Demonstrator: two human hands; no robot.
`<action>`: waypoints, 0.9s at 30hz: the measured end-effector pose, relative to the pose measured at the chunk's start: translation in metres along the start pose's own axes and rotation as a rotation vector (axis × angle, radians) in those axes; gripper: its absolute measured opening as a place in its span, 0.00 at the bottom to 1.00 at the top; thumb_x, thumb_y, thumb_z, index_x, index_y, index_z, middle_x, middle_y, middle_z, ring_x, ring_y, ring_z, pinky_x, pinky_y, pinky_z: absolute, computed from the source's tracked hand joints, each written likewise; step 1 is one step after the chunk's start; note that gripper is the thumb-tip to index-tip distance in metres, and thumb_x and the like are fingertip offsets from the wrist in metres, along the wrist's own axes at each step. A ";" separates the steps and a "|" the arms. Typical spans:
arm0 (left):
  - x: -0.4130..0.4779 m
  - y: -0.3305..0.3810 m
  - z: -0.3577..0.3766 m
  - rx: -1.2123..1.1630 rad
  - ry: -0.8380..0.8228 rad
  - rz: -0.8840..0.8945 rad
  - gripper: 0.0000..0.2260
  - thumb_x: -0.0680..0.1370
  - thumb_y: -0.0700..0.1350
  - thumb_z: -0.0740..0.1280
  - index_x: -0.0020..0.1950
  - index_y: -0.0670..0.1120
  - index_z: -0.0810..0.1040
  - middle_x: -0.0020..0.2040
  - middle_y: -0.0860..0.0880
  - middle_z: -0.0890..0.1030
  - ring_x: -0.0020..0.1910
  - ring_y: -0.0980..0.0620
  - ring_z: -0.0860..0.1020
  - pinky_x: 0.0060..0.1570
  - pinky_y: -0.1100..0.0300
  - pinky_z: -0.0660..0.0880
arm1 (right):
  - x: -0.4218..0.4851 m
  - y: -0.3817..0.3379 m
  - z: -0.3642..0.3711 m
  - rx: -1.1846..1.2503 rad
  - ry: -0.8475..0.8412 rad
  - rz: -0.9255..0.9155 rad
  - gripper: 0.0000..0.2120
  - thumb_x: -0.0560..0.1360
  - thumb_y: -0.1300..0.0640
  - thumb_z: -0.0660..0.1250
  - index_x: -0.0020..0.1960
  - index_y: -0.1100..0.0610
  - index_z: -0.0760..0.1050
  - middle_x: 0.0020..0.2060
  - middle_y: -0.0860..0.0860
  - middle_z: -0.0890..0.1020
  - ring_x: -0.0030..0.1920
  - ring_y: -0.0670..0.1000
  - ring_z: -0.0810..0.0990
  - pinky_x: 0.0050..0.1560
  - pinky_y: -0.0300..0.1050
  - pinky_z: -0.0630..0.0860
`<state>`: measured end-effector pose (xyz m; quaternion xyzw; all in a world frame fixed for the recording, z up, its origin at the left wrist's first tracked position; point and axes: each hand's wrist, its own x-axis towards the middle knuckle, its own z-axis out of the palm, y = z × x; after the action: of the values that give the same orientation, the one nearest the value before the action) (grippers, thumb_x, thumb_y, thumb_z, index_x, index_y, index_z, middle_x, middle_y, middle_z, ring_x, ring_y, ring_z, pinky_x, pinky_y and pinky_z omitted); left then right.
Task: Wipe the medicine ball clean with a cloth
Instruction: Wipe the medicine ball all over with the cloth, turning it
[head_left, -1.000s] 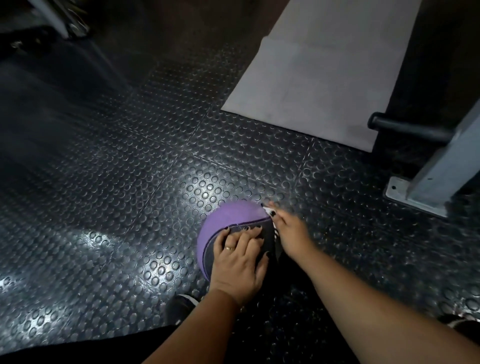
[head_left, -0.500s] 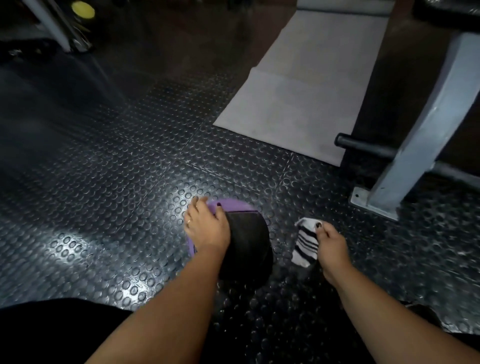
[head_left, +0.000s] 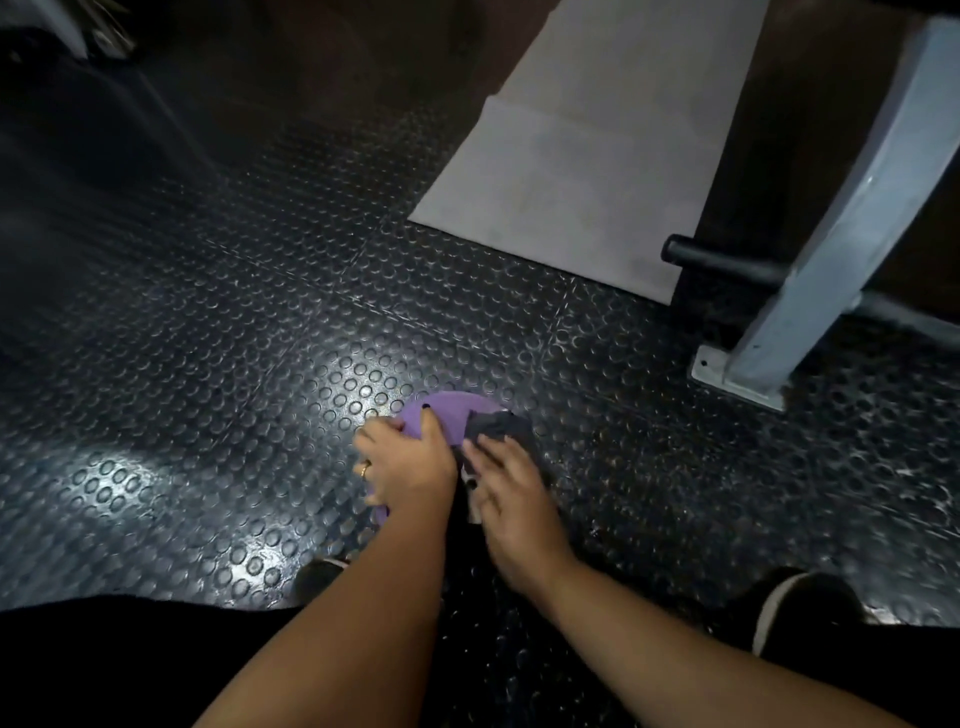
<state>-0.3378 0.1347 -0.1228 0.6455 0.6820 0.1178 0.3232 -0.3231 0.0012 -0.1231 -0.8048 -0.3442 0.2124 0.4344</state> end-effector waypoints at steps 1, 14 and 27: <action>-0.002 -0.005 -0.001 0.011 0.007 0.007 0.19 0.76 0.61 0.65 0.57 0.49 0.69 0.61 0.45 0.69 0.61 0.39 0.72 0.61 0.38 0.67 | -0.005 0.005 0.006 -0.078 -0.046 -0.050 0.23 0.79 0.55 0.53 0.74 0.50 0.64 0.74 0.47 0.63 0.75 0.49 0.55 0.75 0.46 0.51; -0.001 -0.058 -0.008 0.022 0.092 0.230 0.30 0.72 0.65 0.52 0.67 0.51 0.75 0.68 0.51 0.75 0.68 0.43 0.72 0.66 0.38 0.66 | 0.016 0.027 0.032 -0.291 0.019 -0.248 0.23 0.79 0.50 0.51 0.74 0.46 0.61 0.75 0.43 0.61 0.74 0.51 0.59 0.71 0.56 0.55; -0.034 -0.070 0.004 0.051 0.129 0.332 0.31 0.70 0.64 0.57 0.68 0.50 0.76 0.73 0.51 0.72 0.72 0.46 0.68 0.71 0.38 0.61 | 0.142 0.056 0.009 -0.049 -0.444 0.603 0.15 0.82 0.58 0.51 0.51 0.61 0.76 0.59 0.64 0.76 0.56 0.58 0.75 0.54 0.45 0.69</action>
<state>-0.3931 0.0911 -0.1559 0.7482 0.5882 0.1935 0.2383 -0.2123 0.0893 -0.1815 -0.8144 -0.1827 0.4918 0.2479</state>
